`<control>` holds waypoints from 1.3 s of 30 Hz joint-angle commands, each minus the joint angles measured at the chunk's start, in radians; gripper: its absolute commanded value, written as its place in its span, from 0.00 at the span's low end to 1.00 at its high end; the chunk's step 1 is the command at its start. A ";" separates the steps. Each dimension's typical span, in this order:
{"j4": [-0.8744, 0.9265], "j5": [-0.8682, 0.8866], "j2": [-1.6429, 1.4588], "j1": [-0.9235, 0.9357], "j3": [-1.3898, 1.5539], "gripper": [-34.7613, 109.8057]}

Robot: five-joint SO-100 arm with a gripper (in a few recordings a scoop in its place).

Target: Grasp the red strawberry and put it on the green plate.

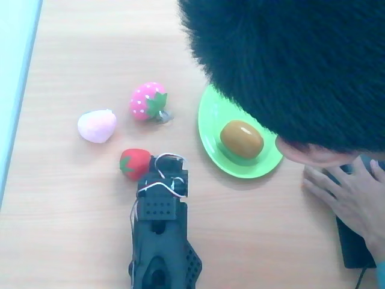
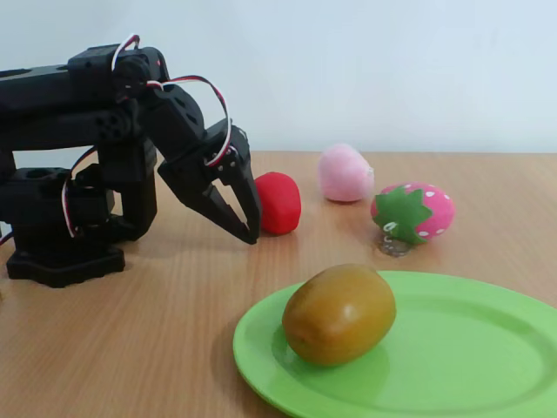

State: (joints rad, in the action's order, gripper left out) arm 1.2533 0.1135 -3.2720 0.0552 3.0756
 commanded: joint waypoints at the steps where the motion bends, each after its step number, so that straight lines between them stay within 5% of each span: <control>1: 0.005 0.015 -0.023 0.002 0.005 0.18; 39: 0.005 0.015 -0.023 0.002 0.005 0.18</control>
State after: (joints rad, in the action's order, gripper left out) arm 1.2533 0.1135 -3.2720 0.0552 3.0756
